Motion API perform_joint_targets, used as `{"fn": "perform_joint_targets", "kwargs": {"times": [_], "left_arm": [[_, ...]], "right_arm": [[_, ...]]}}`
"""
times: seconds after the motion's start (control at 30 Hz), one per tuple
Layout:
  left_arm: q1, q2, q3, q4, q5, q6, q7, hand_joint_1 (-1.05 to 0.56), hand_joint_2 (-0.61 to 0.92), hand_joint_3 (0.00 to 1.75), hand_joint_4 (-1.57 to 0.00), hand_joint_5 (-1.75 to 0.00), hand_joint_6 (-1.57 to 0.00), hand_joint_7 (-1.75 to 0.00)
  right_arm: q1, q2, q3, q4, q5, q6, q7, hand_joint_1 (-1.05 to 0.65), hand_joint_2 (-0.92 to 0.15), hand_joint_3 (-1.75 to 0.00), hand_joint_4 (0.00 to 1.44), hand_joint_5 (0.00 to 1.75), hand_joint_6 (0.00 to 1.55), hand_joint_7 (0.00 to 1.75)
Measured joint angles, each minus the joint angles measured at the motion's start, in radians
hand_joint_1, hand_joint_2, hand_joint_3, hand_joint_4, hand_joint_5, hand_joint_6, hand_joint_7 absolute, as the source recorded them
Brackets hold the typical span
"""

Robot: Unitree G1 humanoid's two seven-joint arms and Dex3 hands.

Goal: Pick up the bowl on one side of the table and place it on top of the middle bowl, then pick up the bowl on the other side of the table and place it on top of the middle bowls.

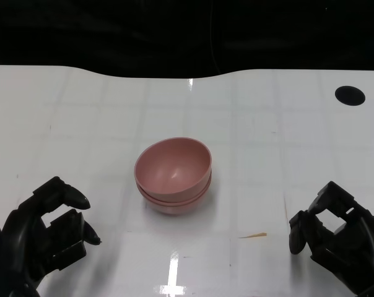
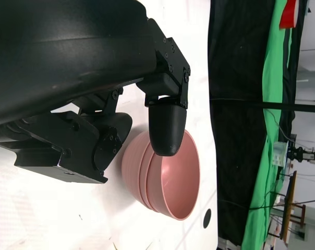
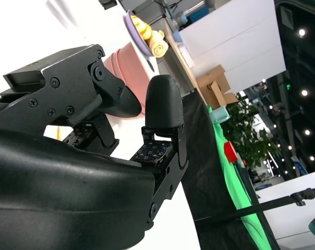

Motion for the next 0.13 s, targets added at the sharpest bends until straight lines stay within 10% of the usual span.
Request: {"fn": "perform_joint_targets", "kwargs": {"times": [0.13], "left_arm": [[0.0,0.0,0.0,0.0,0.0,0.0,-0.001,0.23,0.86,1.13,-0.71,-1.75,-0.54,-1.75]], "right_arm": [[0.0,0.004,-0.002,0.0,-0.012,0.0,0.001,-0.03,-0.59,-1.18,0.88,1.75,0.69,1.59]]}}
